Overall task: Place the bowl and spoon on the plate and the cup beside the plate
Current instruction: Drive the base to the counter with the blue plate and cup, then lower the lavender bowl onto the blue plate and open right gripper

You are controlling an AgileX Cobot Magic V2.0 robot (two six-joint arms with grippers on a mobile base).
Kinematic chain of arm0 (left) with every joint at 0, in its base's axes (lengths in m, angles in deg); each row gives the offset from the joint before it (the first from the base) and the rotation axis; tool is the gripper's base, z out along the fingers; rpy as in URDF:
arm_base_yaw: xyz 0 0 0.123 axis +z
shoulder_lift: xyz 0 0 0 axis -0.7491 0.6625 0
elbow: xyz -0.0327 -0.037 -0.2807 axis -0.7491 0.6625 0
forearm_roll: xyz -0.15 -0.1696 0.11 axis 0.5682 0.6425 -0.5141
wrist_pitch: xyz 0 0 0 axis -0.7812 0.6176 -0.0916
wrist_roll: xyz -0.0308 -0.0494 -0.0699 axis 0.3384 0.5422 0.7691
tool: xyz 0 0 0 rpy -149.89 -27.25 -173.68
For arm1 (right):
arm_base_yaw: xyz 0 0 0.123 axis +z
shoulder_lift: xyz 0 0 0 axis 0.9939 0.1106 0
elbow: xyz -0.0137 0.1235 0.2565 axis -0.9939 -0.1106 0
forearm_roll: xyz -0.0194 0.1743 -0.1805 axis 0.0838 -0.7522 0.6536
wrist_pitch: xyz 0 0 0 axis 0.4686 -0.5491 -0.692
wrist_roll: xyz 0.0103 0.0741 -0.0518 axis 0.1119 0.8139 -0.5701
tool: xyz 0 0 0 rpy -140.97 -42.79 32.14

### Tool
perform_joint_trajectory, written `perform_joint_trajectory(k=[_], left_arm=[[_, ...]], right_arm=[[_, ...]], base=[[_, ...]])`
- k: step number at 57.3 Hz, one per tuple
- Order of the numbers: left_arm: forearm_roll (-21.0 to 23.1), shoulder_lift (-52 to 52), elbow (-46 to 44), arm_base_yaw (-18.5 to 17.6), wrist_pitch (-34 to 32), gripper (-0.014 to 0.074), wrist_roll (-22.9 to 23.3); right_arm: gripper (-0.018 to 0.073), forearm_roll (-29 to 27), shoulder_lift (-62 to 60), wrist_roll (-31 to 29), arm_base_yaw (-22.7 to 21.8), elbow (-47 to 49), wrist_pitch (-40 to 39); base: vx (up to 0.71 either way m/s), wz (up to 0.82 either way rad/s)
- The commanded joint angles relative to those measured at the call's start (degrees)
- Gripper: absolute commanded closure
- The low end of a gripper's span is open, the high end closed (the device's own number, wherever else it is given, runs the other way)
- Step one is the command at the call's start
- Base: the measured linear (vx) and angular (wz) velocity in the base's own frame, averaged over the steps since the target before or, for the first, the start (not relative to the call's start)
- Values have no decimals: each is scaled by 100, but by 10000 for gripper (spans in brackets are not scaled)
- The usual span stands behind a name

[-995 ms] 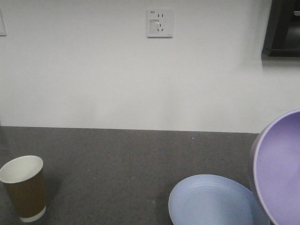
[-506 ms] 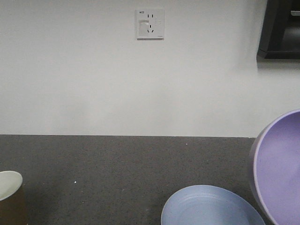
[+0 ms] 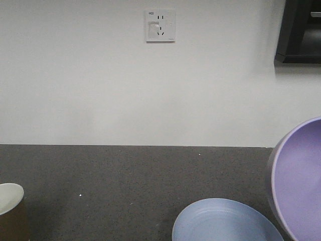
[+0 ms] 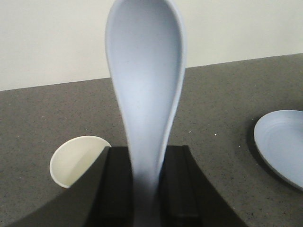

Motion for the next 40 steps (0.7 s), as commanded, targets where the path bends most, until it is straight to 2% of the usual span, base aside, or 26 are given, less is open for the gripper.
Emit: perform_joint_trajectory(k=[1, 18, 33, 40], left_arm=[[18, 13, -127, -41, -483, 596, 39], [24, 12, -127, -41, -525, 596, 39], [63, 12, -127, -41, -613, 596, 39], [63, 12, -127, -41, -608, 596, 39]], right_arm=[[568, -228, 11, -44, -23, 168, -398], [568, -250, 272, -24, -18, 168, -534], [568, -742, 752, 109, -18, 168, -469], [568, -742, 857, 109, -23, 168, -432]], base=[[0, 0], [0, 0], [0, 0], [0, 0]])
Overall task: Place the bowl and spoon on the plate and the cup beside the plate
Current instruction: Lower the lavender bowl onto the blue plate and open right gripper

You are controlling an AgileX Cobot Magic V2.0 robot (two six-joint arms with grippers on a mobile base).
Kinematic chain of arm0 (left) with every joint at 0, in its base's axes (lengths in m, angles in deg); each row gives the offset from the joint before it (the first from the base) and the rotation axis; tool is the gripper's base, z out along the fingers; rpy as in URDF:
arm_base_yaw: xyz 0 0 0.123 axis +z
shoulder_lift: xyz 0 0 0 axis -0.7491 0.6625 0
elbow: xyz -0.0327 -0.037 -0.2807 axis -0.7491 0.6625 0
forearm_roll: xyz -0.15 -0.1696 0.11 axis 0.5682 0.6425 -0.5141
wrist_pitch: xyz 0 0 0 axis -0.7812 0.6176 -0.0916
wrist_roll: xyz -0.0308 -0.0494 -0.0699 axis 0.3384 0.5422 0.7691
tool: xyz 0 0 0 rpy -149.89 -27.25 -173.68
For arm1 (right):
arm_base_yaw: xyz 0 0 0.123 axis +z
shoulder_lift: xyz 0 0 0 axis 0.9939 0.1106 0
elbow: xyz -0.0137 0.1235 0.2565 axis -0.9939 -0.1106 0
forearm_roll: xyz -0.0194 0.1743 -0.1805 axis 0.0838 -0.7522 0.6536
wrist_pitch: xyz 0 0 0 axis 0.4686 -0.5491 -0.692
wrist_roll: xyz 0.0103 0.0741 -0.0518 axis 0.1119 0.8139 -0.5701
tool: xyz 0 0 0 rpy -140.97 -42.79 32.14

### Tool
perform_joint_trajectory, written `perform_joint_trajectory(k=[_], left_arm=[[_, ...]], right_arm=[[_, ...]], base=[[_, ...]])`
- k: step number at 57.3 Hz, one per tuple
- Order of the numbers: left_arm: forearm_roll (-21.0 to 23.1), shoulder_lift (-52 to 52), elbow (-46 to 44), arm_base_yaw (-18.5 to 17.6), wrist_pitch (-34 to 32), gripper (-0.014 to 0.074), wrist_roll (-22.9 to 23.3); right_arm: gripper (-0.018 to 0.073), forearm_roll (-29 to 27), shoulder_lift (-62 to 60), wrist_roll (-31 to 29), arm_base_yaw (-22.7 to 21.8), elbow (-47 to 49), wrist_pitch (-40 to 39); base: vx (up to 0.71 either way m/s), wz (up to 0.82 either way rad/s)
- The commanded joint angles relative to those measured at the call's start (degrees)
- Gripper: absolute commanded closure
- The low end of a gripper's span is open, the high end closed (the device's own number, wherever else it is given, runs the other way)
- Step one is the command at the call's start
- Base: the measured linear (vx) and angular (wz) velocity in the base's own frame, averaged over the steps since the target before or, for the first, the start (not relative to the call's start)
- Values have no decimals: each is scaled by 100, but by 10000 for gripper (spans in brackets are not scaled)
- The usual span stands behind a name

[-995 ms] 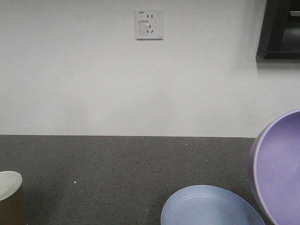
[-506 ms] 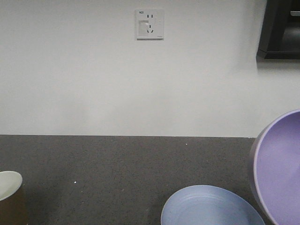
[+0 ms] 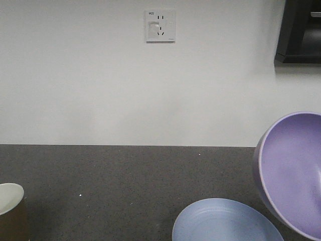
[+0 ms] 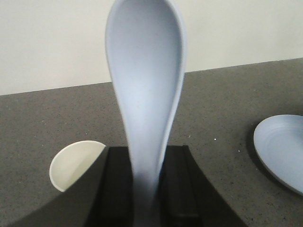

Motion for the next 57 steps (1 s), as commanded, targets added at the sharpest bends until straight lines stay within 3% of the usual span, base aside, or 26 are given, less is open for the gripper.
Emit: perform_joint_trajectory(k=[1, 11, 18, 24, 33, 38, 57], left_arm=[[53, 12, -127, -41, -510, 596, 39], [53, 12, -127, -41, -505, 596, 39], [53, 12, -127, -41, -457, 596, 39], [53, 12, -127, -41, -357, 596, 39], [63, 12, -127, -41, -203, 596, 39], [63, 12, -127, -41, -150, 596, 39], [75, 12, -127, -41, 53, 596, 52]], right_arm=[[568, -310, 72, 18, -23, 168, -355], [568, -615, 361, -51, -17, 186, -281], [568, -447, 833, -98, 141, 342, -57], [568, 371, 1449, 186, 792, 654, -106], [568, 2285, 2374, 1323, 1897, 1231, -103], [568, 2900, 2866, 1750, 2272, 1456, -110], [568, 2693, 4371, 1643, 2380, 1592, -408]], base=[[0, 0], [0, 0], [0, 0], [0, 0], [0, 0], [0, 0], [0, 0]])
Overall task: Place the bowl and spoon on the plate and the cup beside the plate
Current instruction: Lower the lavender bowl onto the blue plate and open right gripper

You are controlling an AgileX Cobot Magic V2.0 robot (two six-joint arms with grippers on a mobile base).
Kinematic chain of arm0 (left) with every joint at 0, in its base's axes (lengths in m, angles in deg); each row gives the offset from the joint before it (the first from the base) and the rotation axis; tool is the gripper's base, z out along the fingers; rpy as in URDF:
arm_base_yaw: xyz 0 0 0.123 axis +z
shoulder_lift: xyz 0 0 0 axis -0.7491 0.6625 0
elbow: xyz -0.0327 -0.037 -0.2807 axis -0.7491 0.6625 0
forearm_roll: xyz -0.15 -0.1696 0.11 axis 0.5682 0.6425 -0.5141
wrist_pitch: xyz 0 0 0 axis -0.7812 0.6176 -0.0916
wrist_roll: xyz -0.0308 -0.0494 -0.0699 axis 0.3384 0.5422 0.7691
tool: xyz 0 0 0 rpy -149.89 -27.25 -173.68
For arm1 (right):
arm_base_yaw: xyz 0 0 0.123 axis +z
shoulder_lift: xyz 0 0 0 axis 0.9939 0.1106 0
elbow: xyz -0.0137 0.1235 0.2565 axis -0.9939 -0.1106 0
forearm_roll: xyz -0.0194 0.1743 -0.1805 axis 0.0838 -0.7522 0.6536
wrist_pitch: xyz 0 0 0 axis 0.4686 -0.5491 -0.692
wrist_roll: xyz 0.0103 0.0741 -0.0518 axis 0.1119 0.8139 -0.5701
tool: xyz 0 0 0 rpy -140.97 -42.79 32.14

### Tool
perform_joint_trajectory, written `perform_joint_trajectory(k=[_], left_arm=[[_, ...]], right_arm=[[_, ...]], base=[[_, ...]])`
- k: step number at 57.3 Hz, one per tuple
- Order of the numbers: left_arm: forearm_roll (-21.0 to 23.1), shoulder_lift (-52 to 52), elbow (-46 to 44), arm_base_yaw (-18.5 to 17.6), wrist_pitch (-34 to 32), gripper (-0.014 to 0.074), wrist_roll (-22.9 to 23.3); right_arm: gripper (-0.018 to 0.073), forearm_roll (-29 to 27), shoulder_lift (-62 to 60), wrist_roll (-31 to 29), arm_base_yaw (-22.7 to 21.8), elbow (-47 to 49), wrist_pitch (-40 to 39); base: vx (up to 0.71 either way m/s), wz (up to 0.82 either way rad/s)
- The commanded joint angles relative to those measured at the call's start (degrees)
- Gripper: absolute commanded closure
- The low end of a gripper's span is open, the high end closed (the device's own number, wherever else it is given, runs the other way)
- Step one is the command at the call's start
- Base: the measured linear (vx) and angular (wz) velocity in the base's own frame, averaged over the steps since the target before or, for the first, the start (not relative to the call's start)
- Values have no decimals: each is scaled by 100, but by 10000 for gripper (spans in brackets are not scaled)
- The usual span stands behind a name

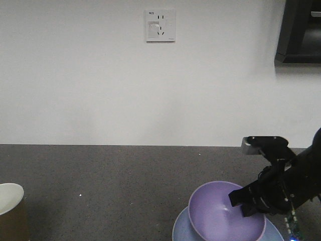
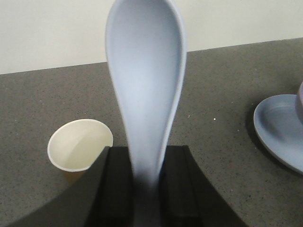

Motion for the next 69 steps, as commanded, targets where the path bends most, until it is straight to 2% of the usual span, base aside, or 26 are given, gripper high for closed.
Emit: perform_joint_trajectory(k=[1, 20, 29, 40, 58, 63, 69], left_arm=[[59, 12, -127, -41, -388, 596, 52], [54, 12, -127, -41, -220, 596, 56], [54, 12, -127, -41, -206, 596, 56], [37, 12, -127, -41, -206, 596, 56], [42, 12, -127, -41, -192, 596, 56], [42, 12, -127, -41, -182, 596, 56], [42, 54, -139, -41, -196, 596, 28]], right_arm=[[568, -105, 101, -25, 3, 211, -448], [566, -203, 742, -45, 3, 204, -768], [530, -203, 827, -187, 3, 204, -816], [388, -303, 781, -282, 3, 204, -747], [21, -316, 538, -282, -4, 204, -781], [-33, -299, 282, -282, -4, 204, -840], [-49, -213, -140, -282, -4, 204, -826]], base=[[0, 0], [0, 0], [0, 0], [0, 0], [0, 0], [0, 0], [0, 0]])
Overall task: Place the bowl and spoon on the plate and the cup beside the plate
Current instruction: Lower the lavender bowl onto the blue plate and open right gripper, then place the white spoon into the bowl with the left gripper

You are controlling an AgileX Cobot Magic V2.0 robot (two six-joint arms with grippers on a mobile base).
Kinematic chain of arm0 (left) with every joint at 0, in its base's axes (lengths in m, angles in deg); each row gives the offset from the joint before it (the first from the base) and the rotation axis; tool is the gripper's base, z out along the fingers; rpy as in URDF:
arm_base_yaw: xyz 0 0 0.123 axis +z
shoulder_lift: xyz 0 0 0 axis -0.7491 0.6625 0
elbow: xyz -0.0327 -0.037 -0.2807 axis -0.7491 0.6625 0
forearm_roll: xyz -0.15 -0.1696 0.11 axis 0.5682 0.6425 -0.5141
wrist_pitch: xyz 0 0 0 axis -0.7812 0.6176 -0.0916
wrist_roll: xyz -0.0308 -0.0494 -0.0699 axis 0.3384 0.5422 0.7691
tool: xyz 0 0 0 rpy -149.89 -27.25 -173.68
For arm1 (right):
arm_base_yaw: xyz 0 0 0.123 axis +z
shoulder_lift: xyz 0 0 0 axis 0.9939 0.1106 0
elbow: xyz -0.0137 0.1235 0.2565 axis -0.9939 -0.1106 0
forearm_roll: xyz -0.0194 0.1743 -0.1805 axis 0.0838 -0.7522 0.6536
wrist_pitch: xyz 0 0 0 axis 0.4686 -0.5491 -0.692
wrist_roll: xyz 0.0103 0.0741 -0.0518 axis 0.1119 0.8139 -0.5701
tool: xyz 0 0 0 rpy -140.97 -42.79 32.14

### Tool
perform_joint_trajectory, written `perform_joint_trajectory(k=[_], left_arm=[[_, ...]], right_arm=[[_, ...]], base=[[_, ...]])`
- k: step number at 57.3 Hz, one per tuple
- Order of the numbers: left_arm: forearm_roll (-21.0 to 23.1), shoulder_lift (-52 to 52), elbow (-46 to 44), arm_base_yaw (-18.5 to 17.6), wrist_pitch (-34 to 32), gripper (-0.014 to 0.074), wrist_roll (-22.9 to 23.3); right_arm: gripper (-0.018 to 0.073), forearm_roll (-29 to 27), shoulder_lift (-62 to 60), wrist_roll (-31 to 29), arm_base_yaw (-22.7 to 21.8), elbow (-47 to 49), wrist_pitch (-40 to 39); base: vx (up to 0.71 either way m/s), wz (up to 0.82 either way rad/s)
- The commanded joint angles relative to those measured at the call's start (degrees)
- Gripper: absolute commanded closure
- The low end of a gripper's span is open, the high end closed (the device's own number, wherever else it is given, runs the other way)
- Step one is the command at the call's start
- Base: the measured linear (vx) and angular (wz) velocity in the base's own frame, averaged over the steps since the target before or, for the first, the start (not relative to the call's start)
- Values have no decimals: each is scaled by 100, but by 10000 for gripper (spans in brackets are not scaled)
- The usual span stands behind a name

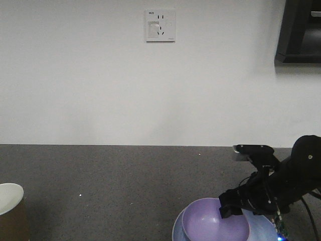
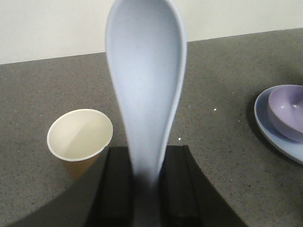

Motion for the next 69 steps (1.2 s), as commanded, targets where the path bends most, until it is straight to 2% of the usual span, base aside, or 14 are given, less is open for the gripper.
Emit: perform_joint_trajectory(k=[1, 7, 14, 25, 30, 39, 53, 63, 69], left_arm=[[42, 96, -146, -41, -403, 596, 10], [99, 412, -396, -41, -187, 596, -225], [496, 1240, -1037, -41, 208, 596, -767], [1758, 2797, -2355, -51, 749, 596, -1614], [2126, 3520, -2874, -218, 1054, 596, -1780], [2134, 4740, -3657, -858, 1412, 596, -1781], [2130, 6210, -4767, -1980, 1539, 596, -1615], [2127, 6950, -5466, -2385, 1546, 596, -1395], [2134, 7283, -5701, -2451, 1658, 596, -1295]], right_arm=[[-48, 29, -694, -74, -4, 179, -231], [-36, 97, -1240, -74, -8, 179, -42], [-22, 117, -2012, -79, -10, 179, 105], [-22, 198, -3095, -74, -10, 179, 156], [-22, 305, -3450, -74, -10, 179, 294], [-22, 629, -3974, 73, -10, 162, 488], [-22, 1261, -4192, 398, -10, 162, 768], [-22, 1584, -4192, 570, -10, 162, 901], [-22, 1584, -4192, 569, -10, 162, 896]], base=[[0, 0], [0, 0], [0, 0], [0, 0], [0, 0], [0, 0], [0, 0], [0, 0], [0, 0]])
